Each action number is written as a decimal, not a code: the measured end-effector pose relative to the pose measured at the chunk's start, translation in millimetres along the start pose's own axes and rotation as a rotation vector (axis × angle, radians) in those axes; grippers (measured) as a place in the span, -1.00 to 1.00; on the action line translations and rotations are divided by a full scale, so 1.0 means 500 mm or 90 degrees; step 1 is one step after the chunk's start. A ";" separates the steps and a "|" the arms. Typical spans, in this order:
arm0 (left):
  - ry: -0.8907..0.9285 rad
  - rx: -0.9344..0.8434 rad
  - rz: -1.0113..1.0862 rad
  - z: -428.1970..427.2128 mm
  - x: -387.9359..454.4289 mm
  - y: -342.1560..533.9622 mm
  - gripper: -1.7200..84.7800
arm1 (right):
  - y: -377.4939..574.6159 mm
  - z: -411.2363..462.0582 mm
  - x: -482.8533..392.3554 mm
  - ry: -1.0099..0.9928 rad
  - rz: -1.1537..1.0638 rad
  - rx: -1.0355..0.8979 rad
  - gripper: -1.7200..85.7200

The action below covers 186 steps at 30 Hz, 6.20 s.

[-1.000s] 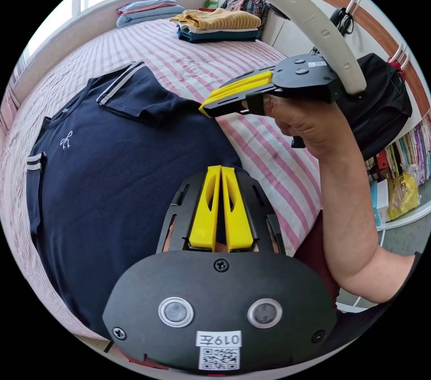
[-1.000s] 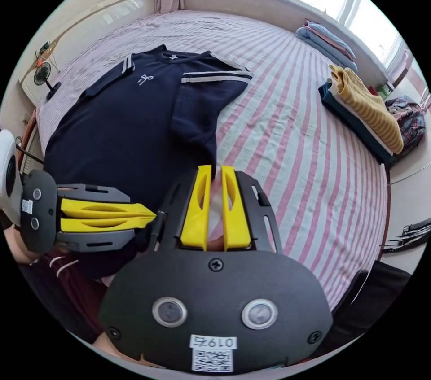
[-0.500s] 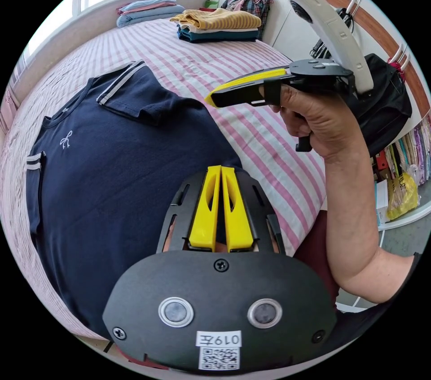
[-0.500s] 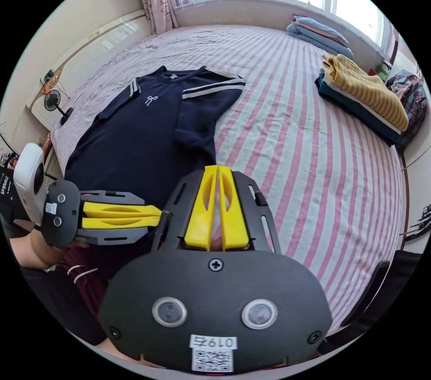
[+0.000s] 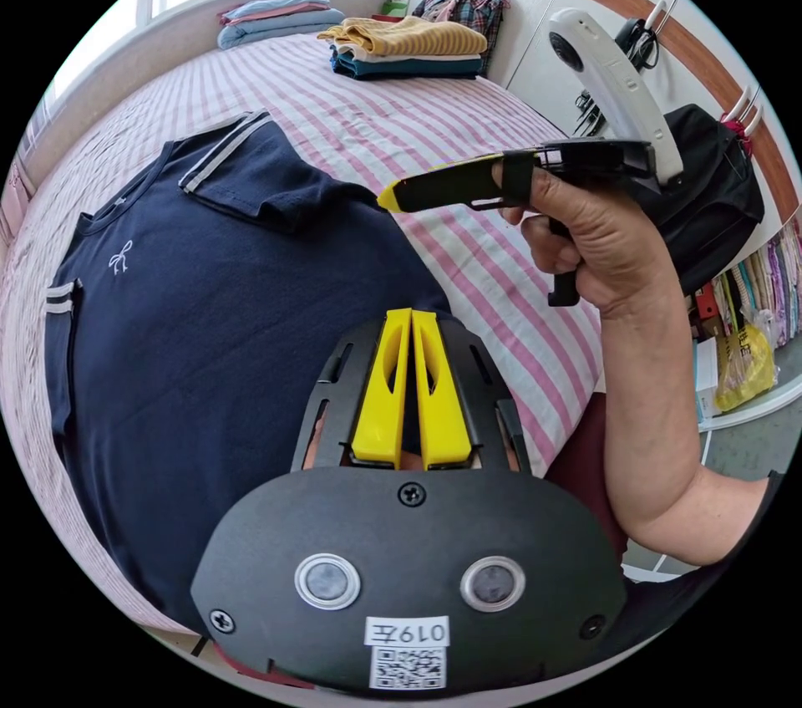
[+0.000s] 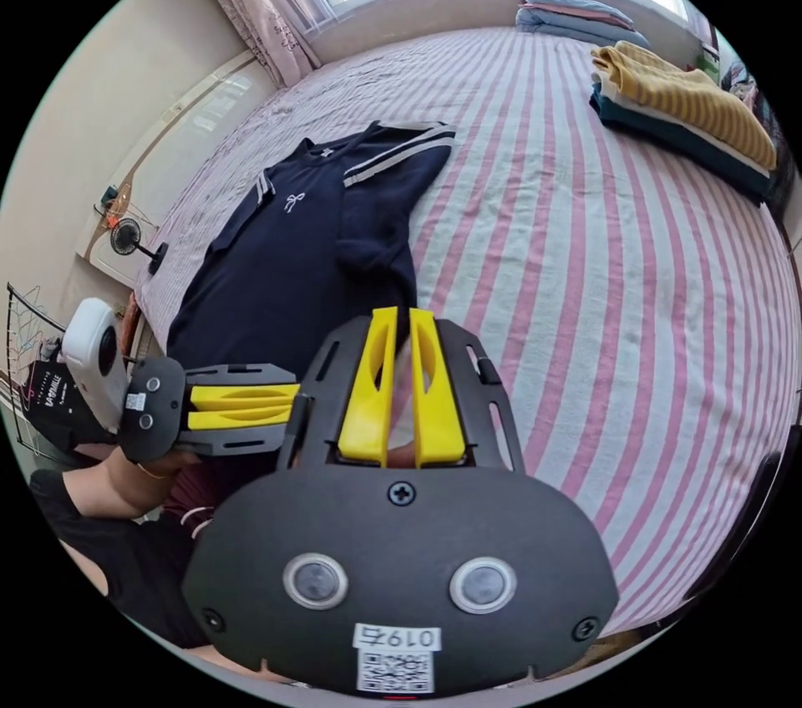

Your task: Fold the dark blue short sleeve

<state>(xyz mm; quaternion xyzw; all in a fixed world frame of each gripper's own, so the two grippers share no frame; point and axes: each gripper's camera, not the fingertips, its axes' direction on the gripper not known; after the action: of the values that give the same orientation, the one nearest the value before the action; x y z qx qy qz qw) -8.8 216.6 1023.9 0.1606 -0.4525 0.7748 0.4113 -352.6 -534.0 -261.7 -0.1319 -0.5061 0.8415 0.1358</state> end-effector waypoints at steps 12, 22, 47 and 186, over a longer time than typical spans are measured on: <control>0.006 0.000 -0.002 -0.017 0.006 0.040 -0.95 | 0.015 0.054 -0.059 0.036 -0.024 -0.049 -0.86; -0.018 -0.002 0.012 -0.048 0.021 0.099 -0.95 | 0.052 0.104 -0.181 0.211 -0.126 -0.068 -0.98; -0.003 0.033 -0.034 -0.197 -0.019 0.410 -0.94 | 0.305 0.120 -0.242 0.168 -0.134 -0.004 -0.85; -0.215 0.100 0.240 -0.612 -0.065 1.503 -0.80 | 1.120 0.422 -1.340 0.255 -0.649 0.121 -0.79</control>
<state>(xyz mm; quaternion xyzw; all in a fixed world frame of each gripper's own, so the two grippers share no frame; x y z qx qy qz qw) -539.3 266.1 410.9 0.2315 -0.4753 0.8327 0.1646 140.3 -1201.3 -606.5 -0.0147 -0.3918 0.6701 0.6303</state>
